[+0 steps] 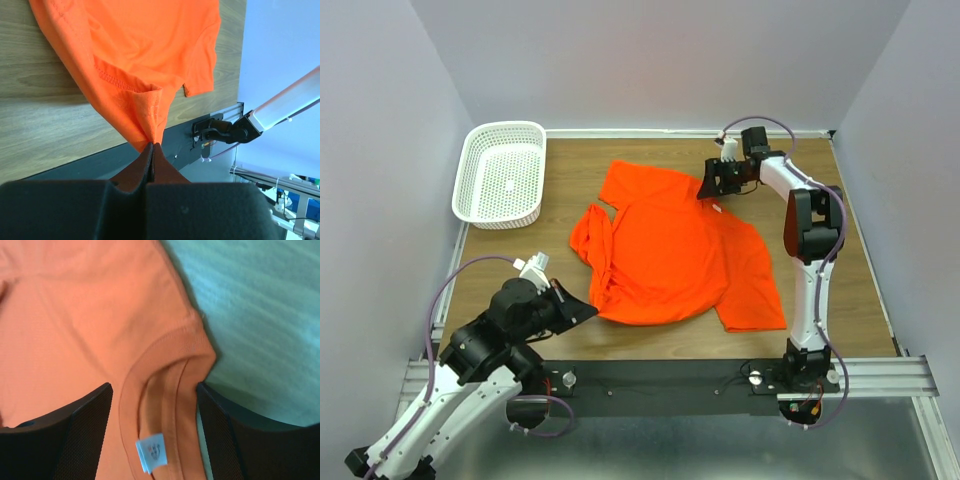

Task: Fold and stack the t-shirts
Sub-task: Flatten the tshirt out

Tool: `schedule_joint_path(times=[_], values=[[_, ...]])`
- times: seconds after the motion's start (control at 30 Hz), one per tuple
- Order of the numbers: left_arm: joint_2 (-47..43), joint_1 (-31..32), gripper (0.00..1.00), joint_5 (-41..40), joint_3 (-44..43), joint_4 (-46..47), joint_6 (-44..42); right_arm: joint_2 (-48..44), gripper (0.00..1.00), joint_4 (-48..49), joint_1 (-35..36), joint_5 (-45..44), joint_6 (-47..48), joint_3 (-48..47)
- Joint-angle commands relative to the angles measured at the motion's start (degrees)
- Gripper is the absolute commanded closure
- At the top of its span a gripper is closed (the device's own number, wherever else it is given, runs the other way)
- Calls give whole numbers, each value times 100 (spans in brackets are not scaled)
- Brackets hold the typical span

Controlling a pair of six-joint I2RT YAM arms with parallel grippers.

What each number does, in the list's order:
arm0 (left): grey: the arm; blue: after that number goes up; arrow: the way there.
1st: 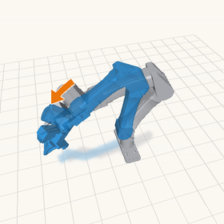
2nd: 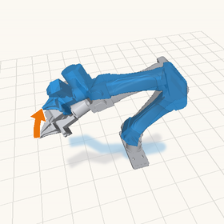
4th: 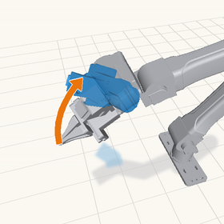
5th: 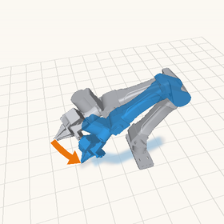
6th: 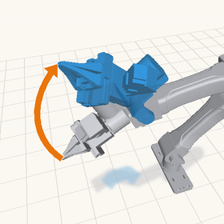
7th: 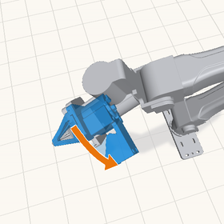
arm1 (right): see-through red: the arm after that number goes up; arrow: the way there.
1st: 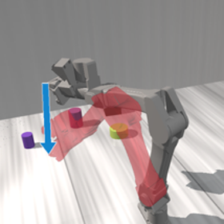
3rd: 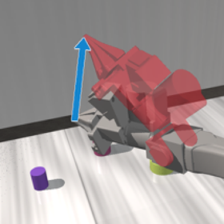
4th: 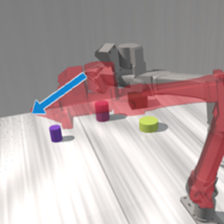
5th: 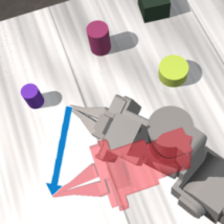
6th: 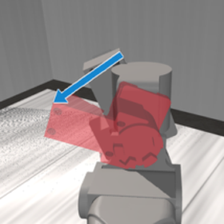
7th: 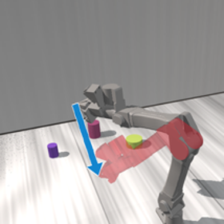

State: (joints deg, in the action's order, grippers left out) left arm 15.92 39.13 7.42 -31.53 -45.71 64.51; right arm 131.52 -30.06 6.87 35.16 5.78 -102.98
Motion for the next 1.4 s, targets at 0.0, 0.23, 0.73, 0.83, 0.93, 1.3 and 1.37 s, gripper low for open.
schedule_joint_path(times=[0.0, 0.23, 0.73, 0.83, 0.93, 1.3, 1.37], values=[[-98, 15, 100, 119, 50, 186, 0, 461, 25, -184, 33, -316, -507, -380], [-2, 15, 100, 154, 191, 387, -61, 918, 41, -210, 95, -106, -947, -829], [33, 15, 100, 242, 437, 721, -105, -283, 99, 580, -519, -1414, -1088, 364], [200, 15, 100, 365, 691, 1064, -167, -864, 99, 940, -939, -1643, -1044, 1077], [516, 15, 100, 418, 841, 1424, -342, -1243, 100, 1274, -1442, -1723, -1000, 1543], [1246, 15, 100, -259, 868, 1601, -536, -1366, 100, 1424, -2594, -1486, -824, 1807], [1247, 15, 100, -241, 876, 1609, -519, -1358, 99, 1451, -2647, -1416, -816, 1843]])
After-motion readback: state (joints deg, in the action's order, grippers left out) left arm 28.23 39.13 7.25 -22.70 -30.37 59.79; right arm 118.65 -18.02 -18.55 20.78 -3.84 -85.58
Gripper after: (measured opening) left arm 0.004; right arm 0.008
